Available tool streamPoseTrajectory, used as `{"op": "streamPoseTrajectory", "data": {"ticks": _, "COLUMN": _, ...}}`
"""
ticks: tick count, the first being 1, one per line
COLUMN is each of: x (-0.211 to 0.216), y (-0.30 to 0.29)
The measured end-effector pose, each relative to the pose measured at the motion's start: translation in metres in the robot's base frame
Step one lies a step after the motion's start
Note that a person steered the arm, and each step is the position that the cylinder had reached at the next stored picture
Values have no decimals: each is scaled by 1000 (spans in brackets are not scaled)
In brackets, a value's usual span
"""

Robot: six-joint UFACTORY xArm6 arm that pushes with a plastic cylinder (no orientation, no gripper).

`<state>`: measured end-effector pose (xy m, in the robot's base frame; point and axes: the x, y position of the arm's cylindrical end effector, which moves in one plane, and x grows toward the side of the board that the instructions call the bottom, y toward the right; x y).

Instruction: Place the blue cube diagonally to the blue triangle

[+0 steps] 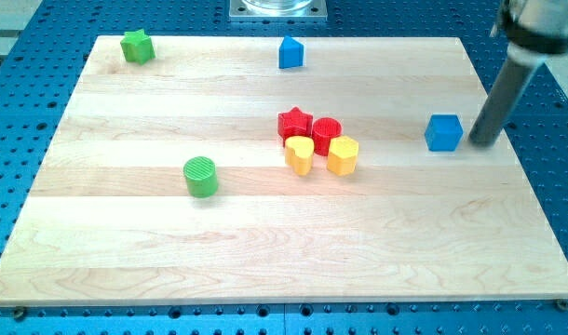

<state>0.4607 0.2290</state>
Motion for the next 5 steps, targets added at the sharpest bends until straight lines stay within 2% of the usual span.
{"op": "streamPoseTrajectory", "data": {"ticks": 1, "x": -9, "y": -63}}
{"op": "streamPoseTrajectory", "data": {"ticks": 2, "x": -23, "y": -24}}
{"op": "streamPoseTrajectory", "data": {"ticks": 3, "x": 1, "y": -24}}
{"op": "streamPoseTrajectory", "data": {"ticks": 4, "x": 2, "y": -20}}
{"op": "streamPoseTrajectory", "data": {"ticks": 5, "x": -25, "y": -12}}
